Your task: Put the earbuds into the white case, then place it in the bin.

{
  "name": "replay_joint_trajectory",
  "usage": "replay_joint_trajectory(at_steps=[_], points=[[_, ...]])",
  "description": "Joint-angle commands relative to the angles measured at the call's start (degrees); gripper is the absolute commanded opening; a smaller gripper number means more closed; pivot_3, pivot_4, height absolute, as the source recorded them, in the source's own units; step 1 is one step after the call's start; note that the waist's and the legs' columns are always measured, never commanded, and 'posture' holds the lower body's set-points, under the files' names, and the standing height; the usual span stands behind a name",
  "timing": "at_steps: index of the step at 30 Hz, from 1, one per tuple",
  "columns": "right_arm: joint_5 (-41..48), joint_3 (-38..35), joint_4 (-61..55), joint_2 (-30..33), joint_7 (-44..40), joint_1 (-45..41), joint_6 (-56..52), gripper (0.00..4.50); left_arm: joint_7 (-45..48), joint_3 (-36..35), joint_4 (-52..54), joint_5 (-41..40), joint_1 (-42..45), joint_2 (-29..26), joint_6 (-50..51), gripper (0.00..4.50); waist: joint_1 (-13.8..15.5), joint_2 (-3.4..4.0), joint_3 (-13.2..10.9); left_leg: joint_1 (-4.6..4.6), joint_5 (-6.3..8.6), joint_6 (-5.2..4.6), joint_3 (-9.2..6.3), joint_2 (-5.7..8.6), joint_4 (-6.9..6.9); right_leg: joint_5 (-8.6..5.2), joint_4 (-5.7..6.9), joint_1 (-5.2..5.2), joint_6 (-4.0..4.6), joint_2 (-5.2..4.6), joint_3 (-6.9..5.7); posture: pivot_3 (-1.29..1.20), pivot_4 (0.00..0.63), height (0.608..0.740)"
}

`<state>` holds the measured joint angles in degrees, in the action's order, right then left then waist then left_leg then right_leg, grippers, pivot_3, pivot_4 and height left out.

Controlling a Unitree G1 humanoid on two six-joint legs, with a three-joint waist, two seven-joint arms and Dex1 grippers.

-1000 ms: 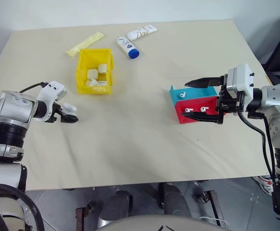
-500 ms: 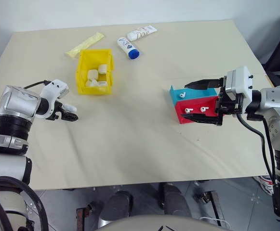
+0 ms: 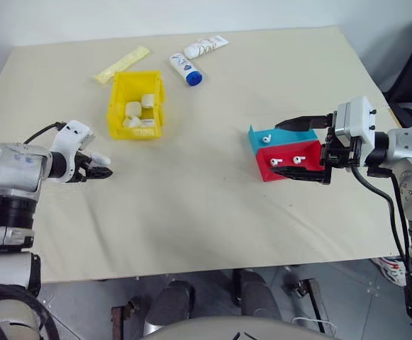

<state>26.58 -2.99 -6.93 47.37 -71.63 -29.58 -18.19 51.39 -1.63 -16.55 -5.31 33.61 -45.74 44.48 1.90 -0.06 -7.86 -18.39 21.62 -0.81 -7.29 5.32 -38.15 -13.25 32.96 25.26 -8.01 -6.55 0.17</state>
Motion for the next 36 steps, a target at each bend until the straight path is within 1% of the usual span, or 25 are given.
replay_joint_trajectory(at_steps=[1, 2, 3, 5, 7, 8, 10, 14, 20, 26, 31, 36], points=[[1.3, -3.1, -2.6, 1.7, 0.8, 1.1, -0.7, 4.50, 1.9, -8.0, 8.6, -8.2, -4.5, 4.5, -12.6, 2.81, 0.2, -0.22, -0.1, -0.03, 0.00, 0.00, -0.01, 0.00, -0.02, 0.02, -0.04, 0.00, 0.01, 0.00, -0.01, 0.00, 0.150, 0.740], [1.4, -3.4, -2.9, 1.8, 1.0, 1.4, -0.9, 4.50, 2.6, -9.1, 9.9, -9.6, -5.8, 5.8, -15.6, 2.81, 0.2, -0.25, -0.1, -0.05, 0.00, -0.01, 0.00, 0.00, -0.03, 0.06, -0.10, 0.00, 0.02, -0.02, -0.02, 0.00, 0.150, 0.740], [1.5, -3.7, -3.4, 1.9, 1.5, 1.8, -1.2, 4.50, 3.9, -10.6, 11.0, -12.0, -7.1, 8.8, -21.9, 2.81, 0.1, -0.29, -0.1, -0.05, 0.01, -0.02, 0.02, 0.02, -0.05, 0.06, -0.12, -0.01, 0.02, -0.04, -0.02, 0.00, 0.150, 0.740], [1.8, -4.4, -4.3, 2.1, 2.3, 2.6, -1.8, 4.50, 5.2, -11.4, 11.8, -14.1, -8.5, 12.7, -29.6, 2.81, 0.2, -0.31, -0.1, -0.08, 0.01, -0.02, 0.07, 0.01, -0.06, 0.11, -0.23, -0.01, 0.00, -0.04, -0.04, 0.00, 0.150, 0.740], [2.0, -5.3, -5.5, 2.2, 3.2, 3.7, -2.3, 4.50, 5.6, -10.3, 12.1, -14.9, -9.0, 15.6, -33.3, 2.81, 0.1, -0.31, -0.1, -0.05, 0.01, -0.01, 0.07, -0.05, -0.06, 0.14, -0.28, -0.04, 0.02, -0.02, -0.09, 0.00, 0.150, 0.740], [2.1, -5.7, -6.1, 2.3, 3.7, 4.3, -2.6, 4.50, 5.7, -10.9, 12.0, -16.7, -8.7, 17.9, -35.9, 2.81, 0.1, -0.31, -0.1, -0.01, 0.02, 0.01, 0.07, -0.07, -0.05, 0.14, -0.29, -0.07, 0.02, -0.01, -0.09, 0.00, 0.150, 0.740], [2.3, -6.7, -7.6, 2.3, 4.9, 5.9, -3.2, 4.50, 6.3, -10.6, 10.1, -18.2, -7.3, 21.5, -40.6, 2.81, 0.1, -0.31, -0.1, 0.01, 0.02, 0.02, 0.09, -0.09, -0.04, 0.14, -0.32, -0.10, 0.02, 0.01, -0.09, 0.00, 0.150, 0.740], [2.9, -9.1, -11.4, 2.2, 8.1, 9.9, -4.2, 4.50, 10.2, -8.0, 6.3, -20.2, -4.9, 26.2, -45.1, 2.81, 0.2, -0.32, -0.1, 0.01, 0.02, 0.01, 0.09, -0.07, -0.05, 0.15, -0.32, -0.12, 0.01, 0.02, -0.10, 0.00, 0.150, 0.740], [2.8, -12.7, -16.5, 2.1, 13.5, 16.5, -6.6, 4.50, 14.5, -4.4, -0.3, -19.7, -1.5, 30.9, -51.3, 2.81, 0.6, -0.33, -0.1, 0.04, 0.01, -0.02, 0.10, -0.04, -0.05, 0.19, -0.41, -0.20, -0.04, 0.03, -0.09, 0.00, 0.150, 0.740], [2.9, -19.3, -23.2, 2.0, 19.1, 27.3, -10.5, 4.50, 18.2, -2.2, -7.8, -19.2, 1.0, 34.8, -59.3, 2.81, 1.3, -0.35, -0.1, 0.05, 0.00, -0.05, 0.12, -0.02, -0.07, 0.22, -0.56, -0.24, -0.05, 0.03, -0.09, 0.00, 0.150, 0.740], [2.8, -28.4, -27.2, 0.4, 20.7, 40.5, -12.6, 4.50, 21.4, -0.8, -11.9, -19.3, 2.3, 37.0, -63.7, 2.81, 1.5, -0.40, -0.2, 0.08, 0.01, -0.07, 0.09, -0.03, -0.07, 0.22, -0.73, -0.35, -0.05, 0.04, -0.12, 0.00, 0.150, 0.740], [2.3, -39.1, -29.9, -3.1, 21.1, 53.4, -12.8, 4.50, 23.6, -0.2, -13.6, -20.2, 2.8, 37.5, -63.3, 2.81, 1.7, -0.38, -0.2, 0.19, 0.02, -0.20, 0.10, -0.03, -0.05, 0.34, -1.00, -0.62, -0.13, 0.07, -0.10, 0.00, 0.150, 0.740]])
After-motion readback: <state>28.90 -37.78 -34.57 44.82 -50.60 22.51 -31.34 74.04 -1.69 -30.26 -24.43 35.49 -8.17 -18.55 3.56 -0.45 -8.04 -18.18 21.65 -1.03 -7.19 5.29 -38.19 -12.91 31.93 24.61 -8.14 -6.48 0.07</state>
